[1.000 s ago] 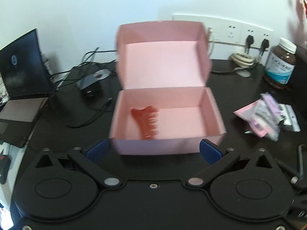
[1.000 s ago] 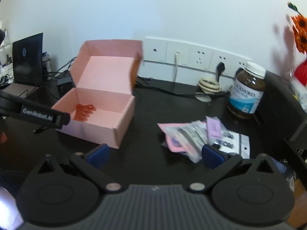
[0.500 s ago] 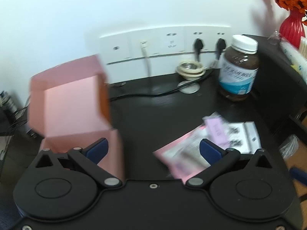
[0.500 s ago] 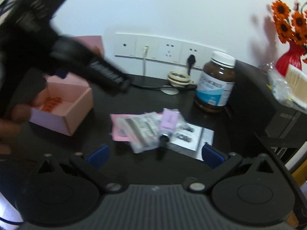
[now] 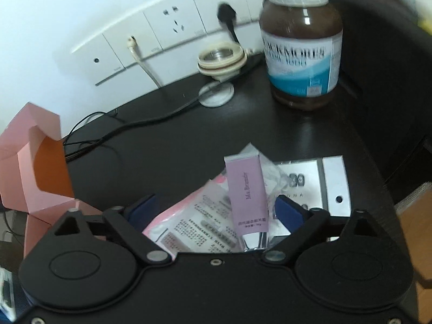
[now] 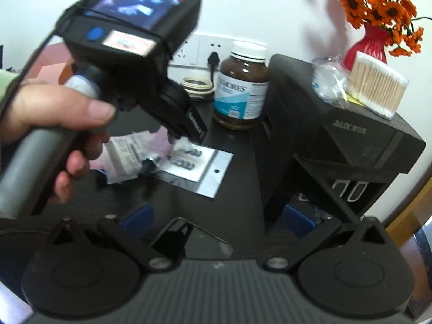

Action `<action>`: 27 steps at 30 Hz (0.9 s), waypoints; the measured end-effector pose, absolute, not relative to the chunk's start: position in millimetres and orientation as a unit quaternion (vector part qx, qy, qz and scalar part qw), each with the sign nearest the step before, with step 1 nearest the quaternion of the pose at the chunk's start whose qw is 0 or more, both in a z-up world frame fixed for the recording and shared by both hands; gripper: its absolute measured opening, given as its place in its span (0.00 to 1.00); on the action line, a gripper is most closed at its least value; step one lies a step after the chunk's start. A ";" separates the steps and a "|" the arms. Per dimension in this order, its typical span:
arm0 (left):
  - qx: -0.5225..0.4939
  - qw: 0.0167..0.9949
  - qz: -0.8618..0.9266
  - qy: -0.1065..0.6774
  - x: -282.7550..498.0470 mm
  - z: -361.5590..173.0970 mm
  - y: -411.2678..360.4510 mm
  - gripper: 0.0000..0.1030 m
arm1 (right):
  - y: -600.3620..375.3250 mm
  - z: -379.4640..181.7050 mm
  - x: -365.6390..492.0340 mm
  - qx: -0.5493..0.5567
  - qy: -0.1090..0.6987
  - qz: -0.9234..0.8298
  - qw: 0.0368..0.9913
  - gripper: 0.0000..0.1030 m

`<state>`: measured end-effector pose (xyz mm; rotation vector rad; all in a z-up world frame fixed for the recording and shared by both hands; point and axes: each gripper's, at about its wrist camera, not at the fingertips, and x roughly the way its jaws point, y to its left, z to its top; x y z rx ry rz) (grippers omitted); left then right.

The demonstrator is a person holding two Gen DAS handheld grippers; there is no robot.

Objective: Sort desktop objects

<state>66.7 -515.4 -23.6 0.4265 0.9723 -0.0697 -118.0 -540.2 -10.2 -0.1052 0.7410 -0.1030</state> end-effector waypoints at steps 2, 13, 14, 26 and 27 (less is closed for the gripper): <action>0.209 0.850 -0.025 0.483 70.7 -31.7 -519.5 0.78 | -543.3 -10.8 -117.2 -0.048 0.361 -0.053 0.930 0.99; 0.196 0.822 -0.037 0.534 79.5 -44.7 -523.1 0.58 | -547.6 -12.5 -113.6 -0.037 0.363 -0.047 0.930 0.99; 0.192 0.822 -0.042 0.534 79.2 -43.9 -522.2 0.51 | -548.4 -12.3 -113.6 -0.036 0.364 -0.047 0.930 0.99; 0.145 0.830 -0.088 0.532 76.8 -35.9 -499.1 0.31 | -543.3 -10.5 -109.4 -0.043 0.363 -0.044 0.930 0.99; 0.142 0.831 -0.091 0.530 76.0 -33.7 -495.7 0.31 | -542.3 -9.7 -109.0 -0.043 0.362 -0.043 0.930 0.99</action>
